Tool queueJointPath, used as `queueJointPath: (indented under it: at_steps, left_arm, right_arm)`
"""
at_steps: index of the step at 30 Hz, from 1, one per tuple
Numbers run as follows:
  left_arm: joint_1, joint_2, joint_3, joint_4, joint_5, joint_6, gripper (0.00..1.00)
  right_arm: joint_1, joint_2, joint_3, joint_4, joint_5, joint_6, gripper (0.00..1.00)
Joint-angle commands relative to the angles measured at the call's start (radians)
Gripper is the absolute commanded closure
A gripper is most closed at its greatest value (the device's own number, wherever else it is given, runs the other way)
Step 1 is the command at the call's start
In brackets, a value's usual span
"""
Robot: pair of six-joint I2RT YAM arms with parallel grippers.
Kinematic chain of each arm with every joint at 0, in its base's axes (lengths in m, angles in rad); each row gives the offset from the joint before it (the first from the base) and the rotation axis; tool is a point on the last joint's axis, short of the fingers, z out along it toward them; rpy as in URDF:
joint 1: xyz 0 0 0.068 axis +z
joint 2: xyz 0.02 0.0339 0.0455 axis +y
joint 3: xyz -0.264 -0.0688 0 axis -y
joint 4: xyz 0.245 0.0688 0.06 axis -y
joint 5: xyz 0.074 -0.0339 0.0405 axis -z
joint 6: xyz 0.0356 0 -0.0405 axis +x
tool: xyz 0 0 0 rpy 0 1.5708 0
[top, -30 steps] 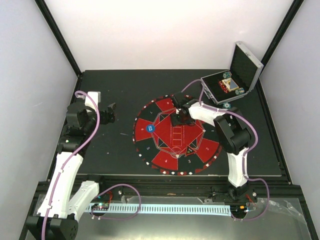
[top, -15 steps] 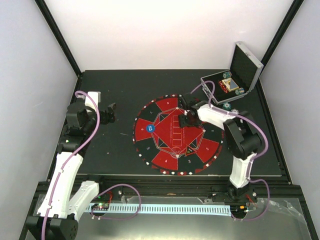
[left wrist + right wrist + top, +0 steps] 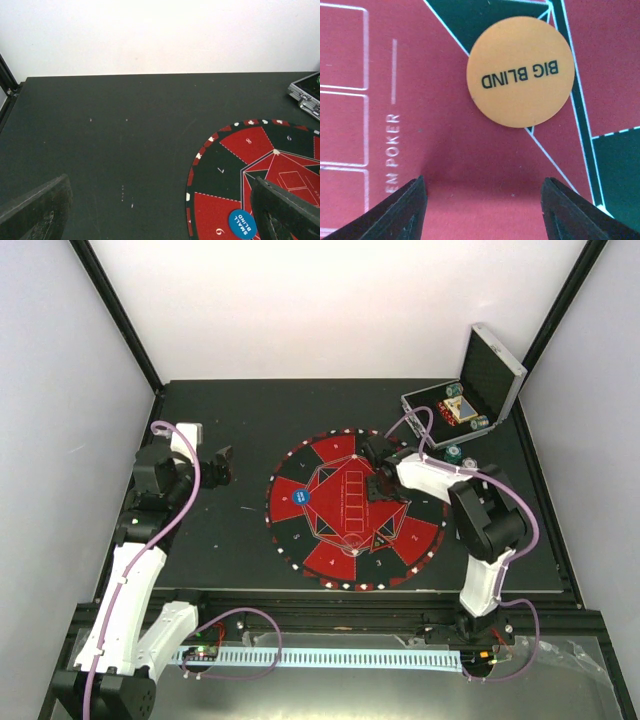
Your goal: Distribute texas hold em gaming equipment
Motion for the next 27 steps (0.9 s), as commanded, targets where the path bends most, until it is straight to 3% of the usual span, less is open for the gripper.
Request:
queueJointPath:
  at_steps: [1, 27]
  left_arm:
    - [-0.008, 0.004, 0.003, 0.0, 0.005, -0.01, 0.01]
    - [-0.01, 0.019, 0.004, 0.0, 0.008, -0.011, 0.01]
  right_arm:
    - [-0.017, 0.049, 0.038, 0.009, 0.048, 0.036, 0.37]
    - [-0.106, 0.153, 0.122, 0.068, -0.027, -0.007, 0.48]
